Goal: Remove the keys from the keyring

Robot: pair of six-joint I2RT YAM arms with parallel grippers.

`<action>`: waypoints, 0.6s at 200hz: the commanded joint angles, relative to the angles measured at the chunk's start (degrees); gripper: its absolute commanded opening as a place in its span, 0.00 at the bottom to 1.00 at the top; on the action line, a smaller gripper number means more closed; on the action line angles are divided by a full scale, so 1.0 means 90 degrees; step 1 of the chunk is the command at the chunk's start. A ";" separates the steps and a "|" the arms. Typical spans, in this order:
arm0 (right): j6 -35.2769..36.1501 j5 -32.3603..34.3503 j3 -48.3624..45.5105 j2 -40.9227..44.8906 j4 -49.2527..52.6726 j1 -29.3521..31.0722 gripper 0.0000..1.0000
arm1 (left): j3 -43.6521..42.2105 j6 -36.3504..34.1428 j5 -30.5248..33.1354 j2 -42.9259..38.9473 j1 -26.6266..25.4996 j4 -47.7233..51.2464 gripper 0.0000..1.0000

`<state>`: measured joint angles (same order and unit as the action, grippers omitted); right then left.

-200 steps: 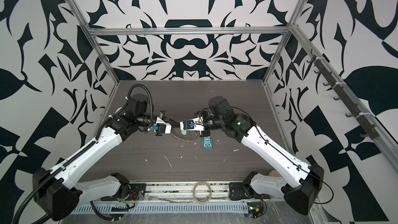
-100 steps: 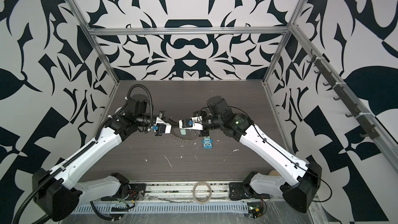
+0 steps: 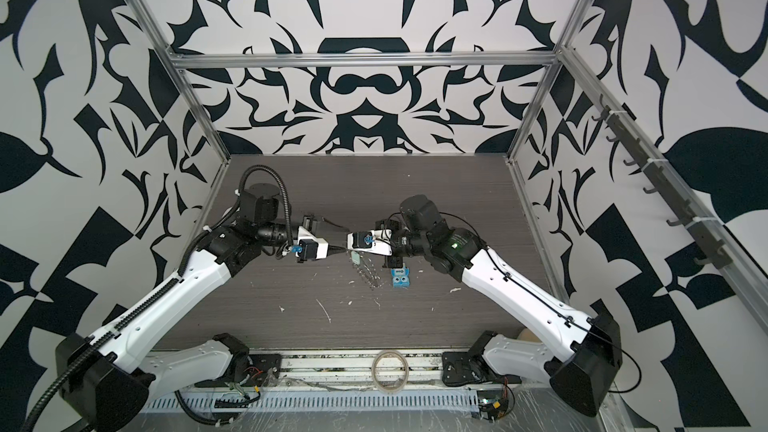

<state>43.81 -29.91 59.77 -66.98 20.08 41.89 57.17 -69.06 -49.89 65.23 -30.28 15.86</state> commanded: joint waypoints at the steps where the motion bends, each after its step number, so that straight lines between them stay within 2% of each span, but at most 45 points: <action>1: -0.0398 0.0182 -0.0136 0.0177 -0.0762 0.0024 0.00 | 0.0067 0.0625 0.0278 -0.0266 0.0054 0.0311 0.51; 16: -0.0628 0.0362 -0.0336 0.0168 -0.1026 0.0024 0.00 | -0.0034 0.1474 0.0354 -0.0439 0.0054 0.0235 0.52; 30: -0.0888 0.0514 -0.0512 0.0167 -0.1307 0.0024 0.00 | -0.0301 0.2748 0.0604 -0.0627 0.0054 -0.0222 0.52; 49: -0.1312 0.0719 -0.0778 0.0177 -0.1737 0.0023 0.00 | -0.1016 0.4627 0.1117 -0.0918 -0.0005 -0.1558 0.50; 60: -0.1510 0.0802 -0.0886 0.0152 -0.1910 0.0024 0.00 | -0.1446 0.5411 0.1583 -0.1053 -0.0141 -0.2338 0.49; 87: -0.1888 0.1061 -0.1133 0.0090 -0.2283 0.0033 0.00 | -0.2081 0.6018 0.2897 -0.1094 -0.0690 -0.3148 0.42; 120: -0.2159 0.1250 -0.1153 -0.0016 -0.2305 0.0036 0.00 | -0.2201 0.6087 0.3413 -0.0768 -0.1089 -0.3396 0.41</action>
<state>28.27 -20.51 48.86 -67.18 4.84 41.89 37.60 -19.81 -26.15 57.10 -38.28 -7.73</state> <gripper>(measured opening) 0.041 0.411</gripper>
